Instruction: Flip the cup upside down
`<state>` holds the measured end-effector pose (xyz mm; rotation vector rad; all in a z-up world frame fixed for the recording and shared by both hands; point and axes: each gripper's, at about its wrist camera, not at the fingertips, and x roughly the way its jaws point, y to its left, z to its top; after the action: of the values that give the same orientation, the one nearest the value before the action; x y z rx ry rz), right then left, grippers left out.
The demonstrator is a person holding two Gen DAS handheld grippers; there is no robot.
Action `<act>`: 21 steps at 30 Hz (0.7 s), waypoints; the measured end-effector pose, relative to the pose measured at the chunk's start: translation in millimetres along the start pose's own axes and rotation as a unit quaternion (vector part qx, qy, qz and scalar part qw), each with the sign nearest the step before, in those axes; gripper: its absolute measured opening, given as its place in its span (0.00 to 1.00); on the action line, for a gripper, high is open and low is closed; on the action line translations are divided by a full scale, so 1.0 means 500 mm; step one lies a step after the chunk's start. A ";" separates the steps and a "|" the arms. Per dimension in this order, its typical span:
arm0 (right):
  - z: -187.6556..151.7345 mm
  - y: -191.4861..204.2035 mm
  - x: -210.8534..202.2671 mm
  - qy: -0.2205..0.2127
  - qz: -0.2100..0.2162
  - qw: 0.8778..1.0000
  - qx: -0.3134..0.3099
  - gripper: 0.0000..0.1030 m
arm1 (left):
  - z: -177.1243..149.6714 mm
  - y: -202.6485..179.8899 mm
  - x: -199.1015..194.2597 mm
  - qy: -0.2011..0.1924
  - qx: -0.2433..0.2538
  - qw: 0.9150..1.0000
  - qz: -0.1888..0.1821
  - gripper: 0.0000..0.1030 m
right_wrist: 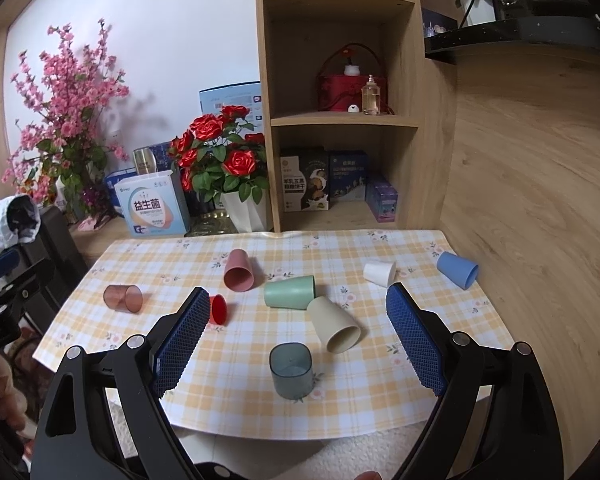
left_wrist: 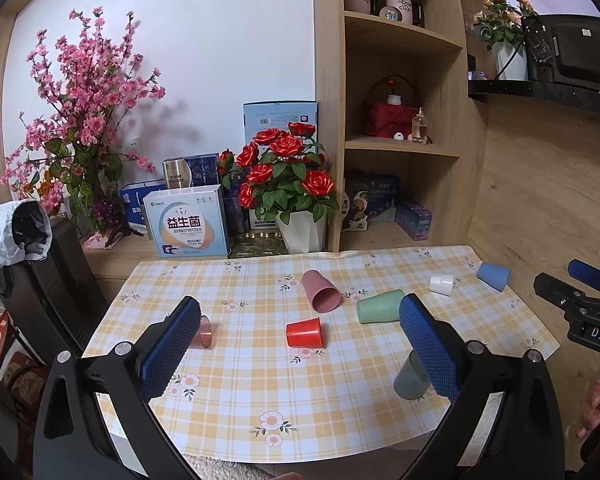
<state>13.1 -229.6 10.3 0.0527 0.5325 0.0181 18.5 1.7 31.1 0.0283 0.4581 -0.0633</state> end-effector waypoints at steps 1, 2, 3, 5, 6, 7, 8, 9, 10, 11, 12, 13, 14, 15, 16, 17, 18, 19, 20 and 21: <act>0.000 -0.001 -0.001 -0.001 -0.001 1.000 0.000 0.84 | 0.000 0.000 0.000 0.000 0.000 1.000 -0.001 0.94; 0.000 -0.002 -0.001 -0.001 -0.001 1.000 0.000 0.84 | -0.001 -0.001 -0.001 0.001 0.000 1.000 -0.002 0.94; 0.000 -0.002 -0.001 -0.001 -0.001 1.000 0.000 0.84 | -0.001 -0.001 -0.001 0.001 0.000 1.000 -0.003 0.94; 0.000 -0.002 -0.002 -0.002 -0.002 1.000 0.001 0.84 | -0.001 -0.001 -0.002 0.001 0.001 1.000 -0.004 0.94; 0.000 -0.003 -0.002 -0.002 -0.002 1.000 0.002 0.84 | -0.001 -0.002 -0.003 0.002 0.002 1.000 -0.005 0.94; 0.000 -0.004 -0.003 -0.002 -0.002 1.000 0.003 0.84 | -0.002 -0.004 -0.003 0.003 0.003 1.000 -0.006 0.94; 0.000 -0.005 -0.004 -0.003 -0.002 1.000 0.004 0.84 | -0.001 -0.004 -0.003 0.003 0.003 1.000 -0.006 0.94; 0.000 -0.006 -0.004 -0.003 -0.002 1.000 0.005 0.84 | -0.002 -0.005 -0.004 0.003 0.003 1.000 -0.007 0.94; 0.000 -0.005 -0.005 -0.003 -0.002 1.000 0.004 0.84 | -0.002 -0.005 -0.004 0.003 0.004 1.000 -0.007 0.94; 0.000 -0.006 -0.006 -0.004 -0.003 1.000 0.005 0.84 | -0.002 -0.005 -0.004 0.004 0.004 1.000 -0.008 0.94; 0.000 -0.006 -0.007 -0.004 -0.002 1.000 0.005 0.84 | -0.002 -0.004 -0.005 0.004 0.004 1.000 -0.008 0.94; 0.000 -0.005 -0.007 -0.004 -0.003 1.000 0.005 0.84 | -0.002 -0.005 -0.005 0.004 0.004 1.000 -0.008 0.94; 0.000 -0.005 -0.007 -0.004 -0.003 1.000 0.005 0.84 | -0.002 -0.005 -0.005 0.004 0.004 1.000 -0.008 0.94; 0.000 -0.005 -0.006 -0.003 -0.003 1.000 0.006 0.84 | -0.002 -0.005 -0.006 0.004 0.004 1.000 -0.008 0.94; 0.000 -0.005 -0.007 -0.003 -0.003 1.000 0.005 0.84 | -0.002 -0.005 -0.005 0.004 0.004 1.000 -0.008 0.94; 0.000 -0.005 -0.007 -0.003 -0.003 1.000 0.005 0.84 | -0.003 -0.005 -0.005 0.004 0.004 1.000 -0.008 0.94; 0.000 -0.005 -0.007 -0.003 -0.003 1.000 0.005 0.84 | -0.003 -0.005 -0.006 0.005 0.004 1.000 -0.008 0.94; 0.000 -0.006 -0.006 -0.003 -0.002 1.000 0.006 0.84 | -0.004 -0.006 -0.006 0.005 0.004 1.000 -0.008 0.94; 0.000 -0.006 -0.007 -0.004 -0.002 1.000 0.006 0.84 | -0.003 -0.005 -0.006 0.005 0.003 1.000 -0.008 0.94; 0.000 -0.006 -0.006 -0.004 -0.003 1.000 0.006 0.84 | -0.003 -0.005 -0.006 0.005 0.003 1.000 -0.008 0.94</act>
<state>10.3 -232.5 11.7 0.0620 0.5256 0.0094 14.8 -0.6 31.2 0.0312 0.4674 -0.0810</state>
